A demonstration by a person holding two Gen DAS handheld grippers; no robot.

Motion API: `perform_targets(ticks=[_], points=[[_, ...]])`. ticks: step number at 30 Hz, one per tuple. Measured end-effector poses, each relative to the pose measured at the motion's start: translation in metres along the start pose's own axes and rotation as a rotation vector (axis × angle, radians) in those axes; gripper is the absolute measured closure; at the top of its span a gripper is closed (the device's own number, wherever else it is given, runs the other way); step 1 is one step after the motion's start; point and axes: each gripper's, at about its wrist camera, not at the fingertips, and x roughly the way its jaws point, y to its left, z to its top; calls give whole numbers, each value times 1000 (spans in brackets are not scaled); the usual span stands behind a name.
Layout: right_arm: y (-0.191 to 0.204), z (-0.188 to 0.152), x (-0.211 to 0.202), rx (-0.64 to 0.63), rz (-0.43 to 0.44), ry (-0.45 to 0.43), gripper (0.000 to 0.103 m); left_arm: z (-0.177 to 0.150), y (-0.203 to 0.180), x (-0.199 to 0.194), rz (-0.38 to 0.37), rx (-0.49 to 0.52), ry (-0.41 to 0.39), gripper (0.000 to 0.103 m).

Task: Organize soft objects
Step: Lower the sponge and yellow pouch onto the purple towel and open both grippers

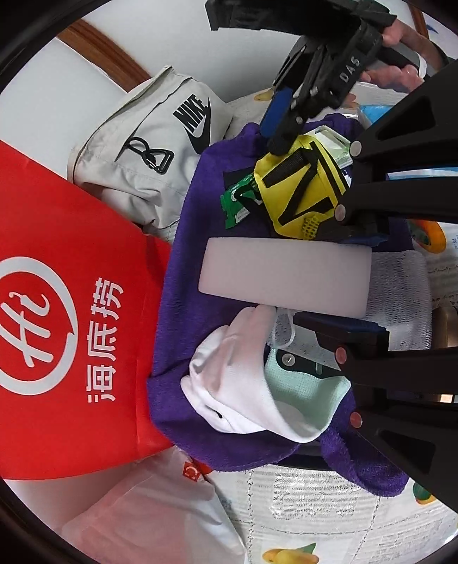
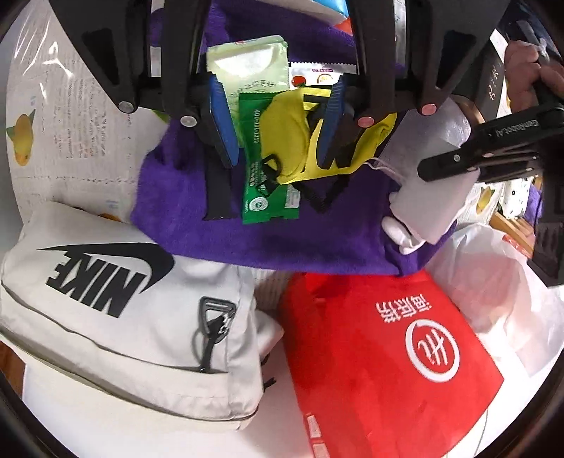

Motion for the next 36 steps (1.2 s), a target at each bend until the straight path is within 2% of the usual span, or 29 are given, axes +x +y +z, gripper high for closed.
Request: perform_targets(ticks=[10, 14, 18, 20, 24, 27, 32, 36], points=[[-7, 2, -12, 34, 1, -51, 57, -3, -5, 16, 12, 7, 22, 71], [-13, 1, -13, 56, 8, -54, 57, -3, -7, 19, 14, 11, 27, 67], [-12, 2, -12, 50, 13, -49, 57, -2, -8, 19, 38, 20, 35, 48], [-10, 2, -12, 43, 10, -49, 57, -1, -8, 19, 55, 24, 43, 43], [-8, 0, -10, 38, 9, -38, 56, -2, -8, 19, 80, 26, 51, 36], [-7, -1, -8, 35, 8, -34, 56, -3, -8, 17, 70, 21, 51, 30], [-7, -1, -10, 24, 5, -43, 56, -7, -15, 8, 9, 32, 46, 20], [-7, 0, -16, 22, -2, -53, 56, -8, -21, 0, -15, 33, 48, 20]])
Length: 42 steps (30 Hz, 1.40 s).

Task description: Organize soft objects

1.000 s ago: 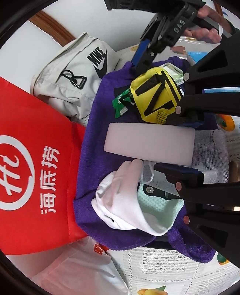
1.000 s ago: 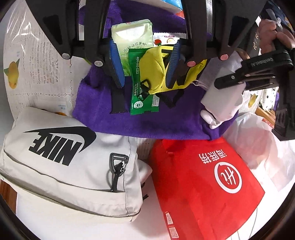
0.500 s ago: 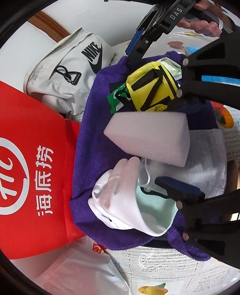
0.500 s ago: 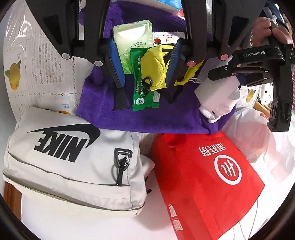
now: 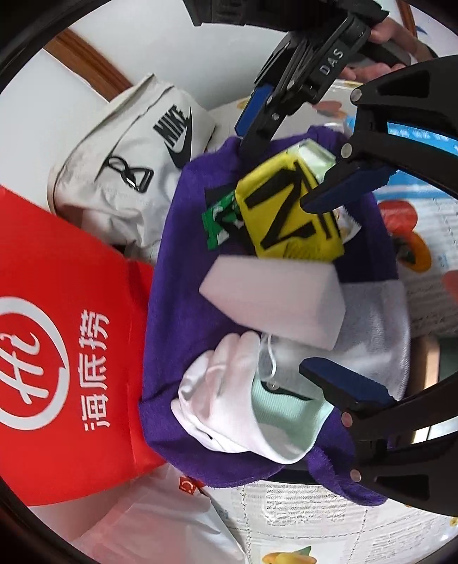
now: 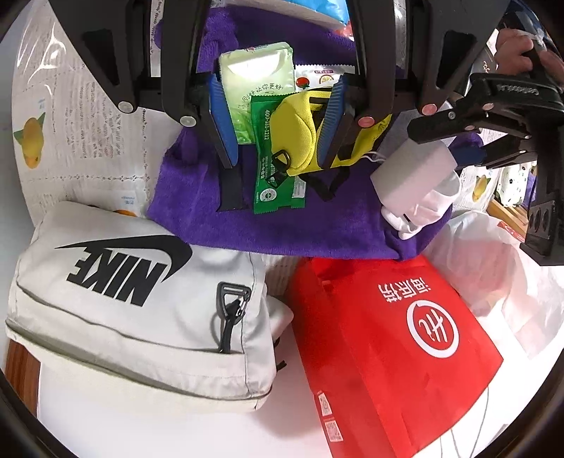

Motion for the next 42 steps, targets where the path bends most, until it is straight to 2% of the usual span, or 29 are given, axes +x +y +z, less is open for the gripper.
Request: perform_targets(ticks=[4, 9, 15, 18, 21, 25, 29, 33, 34, 38, 42], points=[[1, 1, -3, -1, -3, 3, 56, -2, -5, -7, 17, 8, -4, 20], [6, 4, -14, 1, 0, -5, 56, -3, -13, -19, 95, 20, -13, 20], [15, -4, -34, -14, -19, -18, 55, -10, -28, -39, 144, 68, -35, 20], [17, -11, -48, -10, -24, -13, 49, -15, -36, -54, 188, 91, -69, 20], [28, -23, -69, -45, -66, -29, 43, -27, -40, -69, 184, 93, -85, 20], [40, -45, -104, -40, -69, -63, 37, -53, -47, -96, 184, 93, -105, 20], [53, -71, -136, -23, -65, -81, 21, -89, -56, -127, 192, 107, -150, 20], [66, -102, -163, -15, -76, -110, 15, -128, -60, -157, 205, 100, -207, 7], [69, -110, -169, -18, -79, -113, 13, -140, -60, -166, 210, 94, -226, 6], [81, -141, -186, -32, -103, -114, 12, -175, -60, -185, 227, 66, -259, 2], [89, -172, -207, -13, -85, -124, 12, -211, -61, -203, 246, 44, -283, 2]])
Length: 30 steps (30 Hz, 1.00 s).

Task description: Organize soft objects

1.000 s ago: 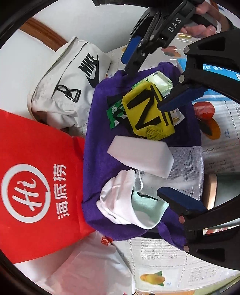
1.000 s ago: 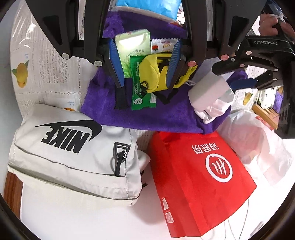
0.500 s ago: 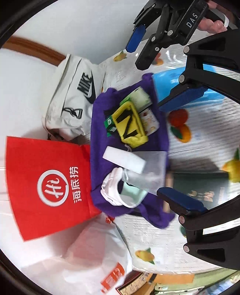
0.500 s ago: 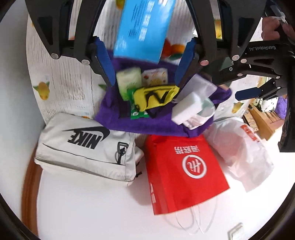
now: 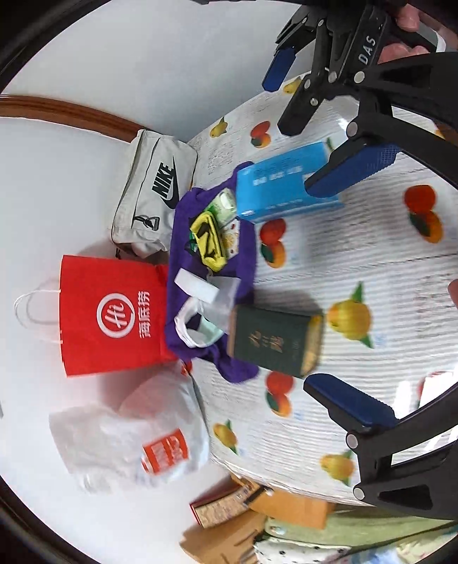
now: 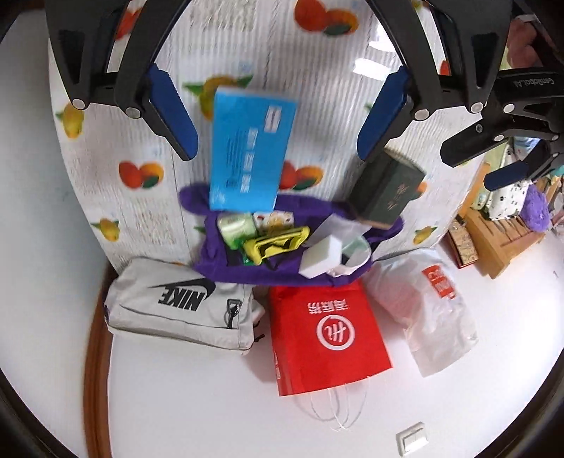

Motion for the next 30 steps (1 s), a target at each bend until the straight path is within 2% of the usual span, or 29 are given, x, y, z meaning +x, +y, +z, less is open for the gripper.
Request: perform_targets(ticks=[5, 8, 12, 17, 30], points=[[9, -33, -30, -2, -13, -27, 12, -34, 1, -32, -2, -21, -36, 2], [12, -50, -45, 8, 18, -30, 12, -49, 1, -47, 6, -13, -50, 2], [15, -62, -62, 4, 19, -41, 12, -64, 1, -65, -10, -39, -66, 2], [15, -71, -79, 4, 26, -74, 12, -76, -4, -81, 9, -22, -94, 2], [15, -89, -80, -3, 33, -53, 12, -87, -8, -91, 45, -14, -120, 2]])
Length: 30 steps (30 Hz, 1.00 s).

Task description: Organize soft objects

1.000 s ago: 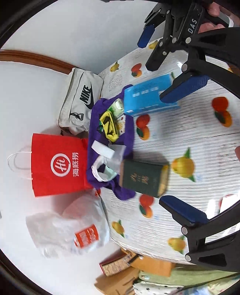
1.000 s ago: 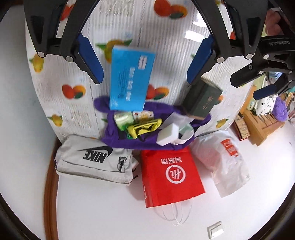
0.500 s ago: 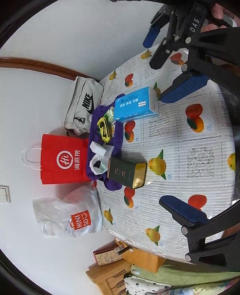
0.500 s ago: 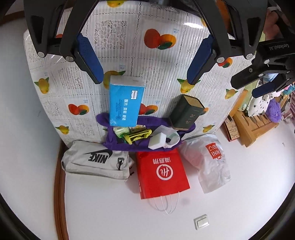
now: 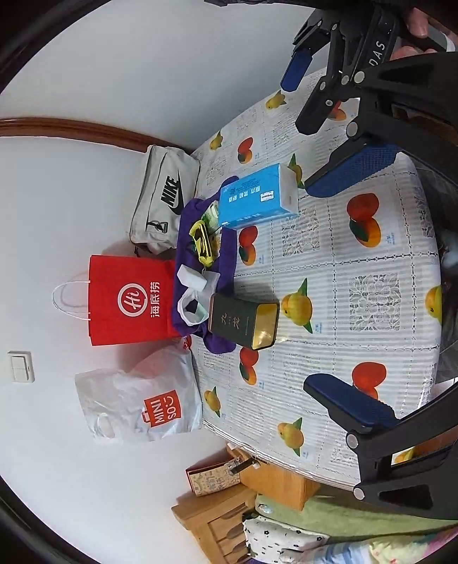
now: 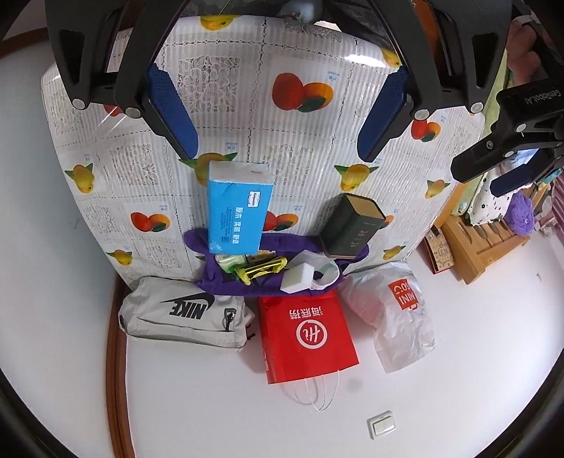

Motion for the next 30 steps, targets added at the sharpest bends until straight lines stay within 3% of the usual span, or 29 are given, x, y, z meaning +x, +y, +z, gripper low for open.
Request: perform_targets(ticks=[30], points=[[12, -6, -10, -18, -19, -18, 12, -8, 0, -11, -9, 0, 1, 2]])
